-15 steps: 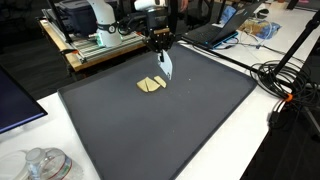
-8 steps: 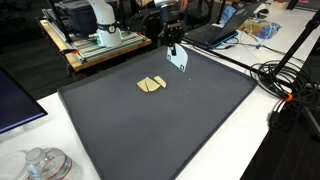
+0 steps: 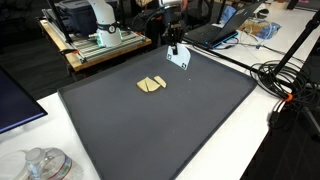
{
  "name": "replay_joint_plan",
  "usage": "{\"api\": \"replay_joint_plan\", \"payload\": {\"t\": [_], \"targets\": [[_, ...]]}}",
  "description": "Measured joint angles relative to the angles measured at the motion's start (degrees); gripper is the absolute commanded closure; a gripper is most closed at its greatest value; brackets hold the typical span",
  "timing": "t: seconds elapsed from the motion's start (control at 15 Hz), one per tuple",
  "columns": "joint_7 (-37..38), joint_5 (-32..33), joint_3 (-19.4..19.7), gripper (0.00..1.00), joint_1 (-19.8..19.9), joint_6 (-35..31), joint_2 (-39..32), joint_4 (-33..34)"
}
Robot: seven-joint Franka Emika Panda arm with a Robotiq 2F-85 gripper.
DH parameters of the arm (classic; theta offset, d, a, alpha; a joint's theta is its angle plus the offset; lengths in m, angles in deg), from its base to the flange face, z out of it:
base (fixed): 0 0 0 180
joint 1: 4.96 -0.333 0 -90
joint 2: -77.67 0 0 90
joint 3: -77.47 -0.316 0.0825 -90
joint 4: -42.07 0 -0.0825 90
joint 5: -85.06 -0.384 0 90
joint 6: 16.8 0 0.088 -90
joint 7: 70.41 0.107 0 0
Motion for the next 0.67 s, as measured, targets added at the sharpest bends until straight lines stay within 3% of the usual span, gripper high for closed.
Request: {"api": "replay_joint_plan", "payload": {"t": [0.4,0.67], "targets": [[0.0,1.0,0.1,0.99,0.0,5.4,1.4,-1.7],[0.0,1.1,-5.4,0.99,4.7,11.0,3.4,-1.7]]}}
